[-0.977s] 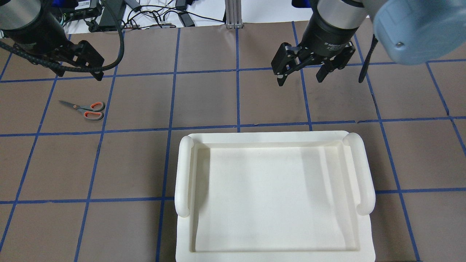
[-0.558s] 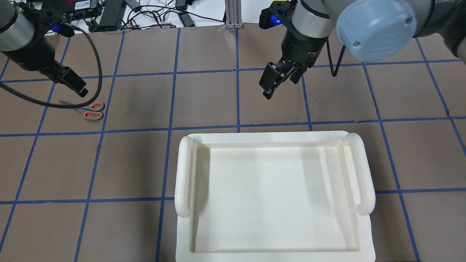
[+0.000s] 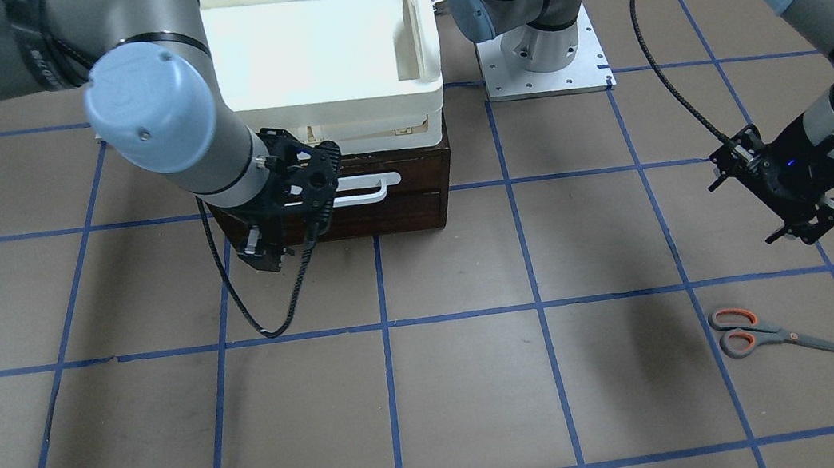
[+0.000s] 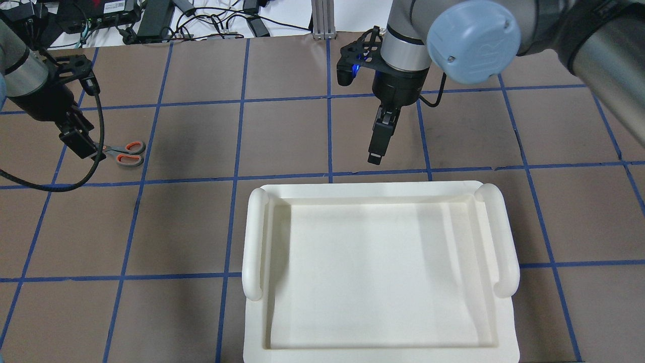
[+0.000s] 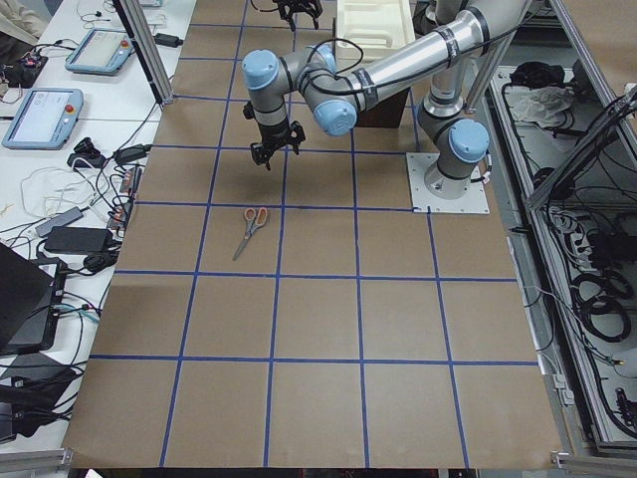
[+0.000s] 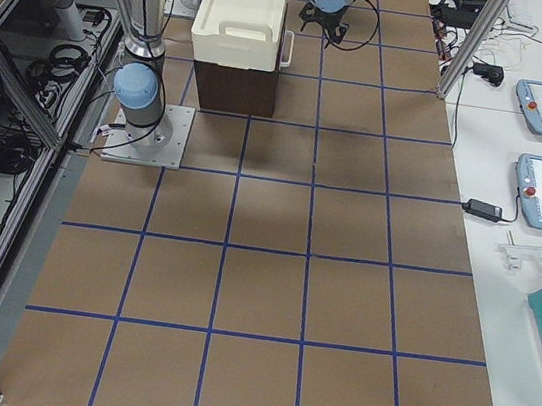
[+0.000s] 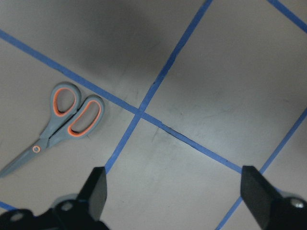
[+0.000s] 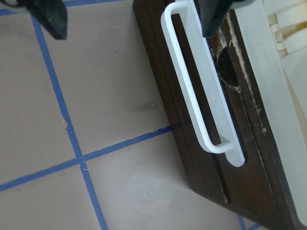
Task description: Place scissors in drawer with both arms
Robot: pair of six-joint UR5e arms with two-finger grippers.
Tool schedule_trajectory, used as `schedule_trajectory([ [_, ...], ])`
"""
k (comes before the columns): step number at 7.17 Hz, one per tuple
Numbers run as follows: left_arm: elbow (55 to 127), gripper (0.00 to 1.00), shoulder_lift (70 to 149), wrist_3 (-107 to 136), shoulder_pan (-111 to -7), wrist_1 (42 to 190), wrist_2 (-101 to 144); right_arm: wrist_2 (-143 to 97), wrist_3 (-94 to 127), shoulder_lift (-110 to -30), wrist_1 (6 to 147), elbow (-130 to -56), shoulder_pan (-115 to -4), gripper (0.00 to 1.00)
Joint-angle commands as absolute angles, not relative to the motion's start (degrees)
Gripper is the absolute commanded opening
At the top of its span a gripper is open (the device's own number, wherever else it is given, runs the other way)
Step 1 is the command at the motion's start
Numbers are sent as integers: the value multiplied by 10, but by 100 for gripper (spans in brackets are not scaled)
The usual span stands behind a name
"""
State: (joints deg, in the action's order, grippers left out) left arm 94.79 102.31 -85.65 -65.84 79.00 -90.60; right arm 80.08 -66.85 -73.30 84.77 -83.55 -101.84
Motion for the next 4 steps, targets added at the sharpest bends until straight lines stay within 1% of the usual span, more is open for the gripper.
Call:
schedule_trajectory([
  [1, 948, 100, 1072, -1030, -620, 750, -906, 824, -761, -687, 846, -830, -1055, 94],
  [2, 947, 100, 1094, -1052, -619, 717, -906, 825, -802, -674, 845, -831, -1056, 94],
  [4, 947, 100, 1129, -1111, -619, 690, -906, 824, -816, -664, 838, -836, -1056, 94],
])
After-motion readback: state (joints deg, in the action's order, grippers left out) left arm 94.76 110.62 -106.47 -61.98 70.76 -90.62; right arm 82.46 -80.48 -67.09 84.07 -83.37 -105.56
